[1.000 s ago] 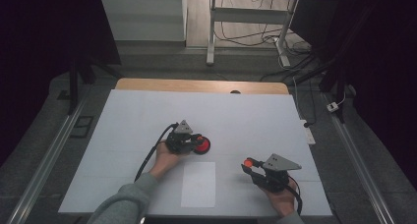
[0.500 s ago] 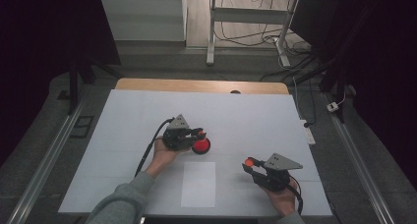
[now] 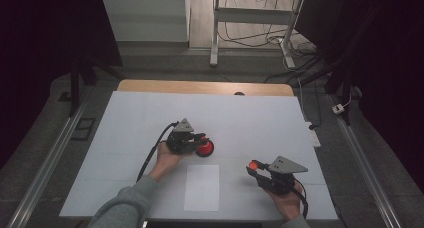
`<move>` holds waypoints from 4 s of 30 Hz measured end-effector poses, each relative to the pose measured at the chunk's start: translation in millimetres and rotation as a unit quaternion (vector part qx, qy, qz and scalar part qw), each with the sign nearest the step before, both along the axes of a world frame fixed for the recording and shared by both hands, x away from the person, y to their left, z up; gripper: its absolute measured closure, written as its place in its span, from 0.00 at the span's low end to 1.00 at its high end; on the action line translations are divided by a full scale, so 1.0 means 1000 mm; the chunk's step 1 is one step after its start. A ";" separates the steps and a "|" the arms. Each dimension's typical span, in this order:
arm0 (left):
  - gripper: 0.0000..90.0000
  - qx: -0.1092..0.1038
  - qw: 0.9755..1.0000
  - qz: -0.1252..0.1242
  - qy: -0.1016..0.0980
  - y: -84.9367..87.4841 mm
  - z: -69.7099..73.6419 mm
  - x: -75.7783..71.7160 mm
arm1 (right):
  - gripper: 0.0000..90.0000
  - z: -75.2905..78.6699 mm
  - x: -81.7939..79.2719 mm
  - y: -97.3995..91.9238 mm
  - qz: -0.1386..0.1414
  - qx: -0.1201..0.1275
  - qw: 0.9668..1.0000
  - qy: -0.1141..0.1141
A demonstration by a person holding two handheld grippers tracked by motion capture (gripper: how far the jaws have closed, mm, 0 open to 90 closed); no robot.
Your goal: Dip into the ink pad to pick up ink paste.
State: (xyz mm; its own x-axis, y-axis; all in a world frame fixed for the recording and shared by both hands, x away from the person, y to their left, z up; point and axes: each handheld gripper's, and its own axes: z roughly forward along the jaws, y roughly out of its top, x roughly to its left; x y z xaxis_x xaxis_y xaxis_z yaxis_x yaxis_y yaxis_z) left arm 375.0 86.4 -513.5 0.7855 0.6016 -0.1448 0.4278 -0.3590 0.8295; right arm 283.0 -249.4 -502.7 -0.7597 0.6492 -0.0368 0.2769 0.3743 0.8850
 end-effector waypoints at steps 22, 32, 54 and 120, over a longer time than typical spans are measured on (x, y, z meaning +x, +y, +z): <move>0.81 0.037 0.999 0.009 -0.015 -0.007 -0.018 0.001 | 0.71 -0.001 0.000 0.000 0.002 -0.007 1.000 0.004; 0.81 0.047 0.998 0.016 -0.029 -0.010 -0.019 -0.004 | 0.71 -0.002 0.000 0.000 0.003 -0.006 1.000 0.005; 0.82 0.042 0.999 0.020 -0.027 -0.010 -0.021 -0.004 | 0.71 0.000 -0.001 -0.001 0.000 -0.008 1.000 0.003; 0.81 -0.078 0.995 -0.046 -0.033 0.032 0.052 -0.043 | 0.71 0.001 0.003 -0.005 -0.005 -0.006 1.000 0.000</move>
